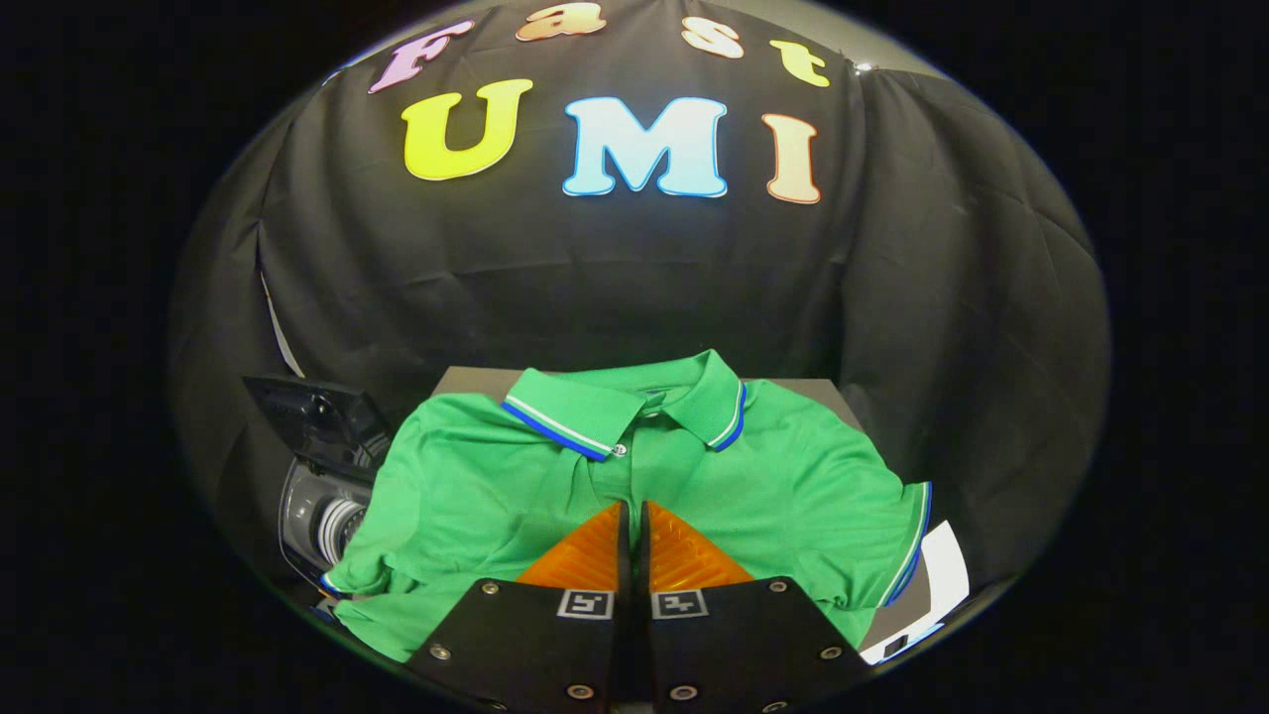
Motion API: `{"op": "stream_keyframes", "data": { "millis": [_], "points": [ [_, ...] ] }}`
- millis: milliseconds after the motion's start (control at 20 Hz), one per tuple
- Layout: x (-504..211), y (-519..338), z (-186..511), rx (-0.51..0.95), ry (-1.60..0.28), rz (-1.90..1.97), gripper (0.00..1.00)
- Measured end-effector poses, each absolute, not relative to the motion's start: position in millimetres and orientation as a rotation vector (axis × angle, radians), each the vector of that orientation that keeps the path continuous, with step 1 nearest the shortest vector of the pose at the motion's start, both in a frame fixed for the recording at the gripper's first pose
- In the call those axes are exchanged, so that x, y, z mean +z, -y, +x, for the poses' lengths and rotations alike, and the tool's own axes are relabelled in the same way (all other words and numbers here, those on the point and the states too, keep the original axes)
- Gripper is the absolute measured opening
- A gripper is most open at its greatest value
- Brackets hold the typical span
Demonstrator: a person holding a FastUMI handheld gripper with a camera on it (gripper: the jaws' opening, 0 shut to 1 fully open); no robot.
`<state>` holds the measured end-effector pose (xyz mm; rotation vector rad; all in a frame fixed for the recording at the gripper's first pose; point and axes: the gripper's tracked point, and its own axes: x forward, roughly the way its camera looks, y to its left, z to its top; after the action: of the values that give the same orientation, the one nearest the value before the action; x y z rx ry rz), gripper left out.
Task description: Put the clothes into the washing machine and then close the washing machine lid.
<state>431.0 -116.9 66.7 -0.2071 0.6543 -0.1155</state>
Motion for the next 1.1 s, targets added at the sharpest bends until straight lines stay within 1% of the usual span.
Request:
{"op": "stream_keyframes", "data": {
  "millis": [450,750,1100],
  "points": [
    [120.3,81.2,421.9,-0.121,-0.570,-0.226,0.00],
    [149.1,31.7,411.1,-0.117,-0.526,-0.231,0.00],
    [168.8,-29.7,409.4,-0.175,-0.482,-0.221,0.00]
  ]
}}
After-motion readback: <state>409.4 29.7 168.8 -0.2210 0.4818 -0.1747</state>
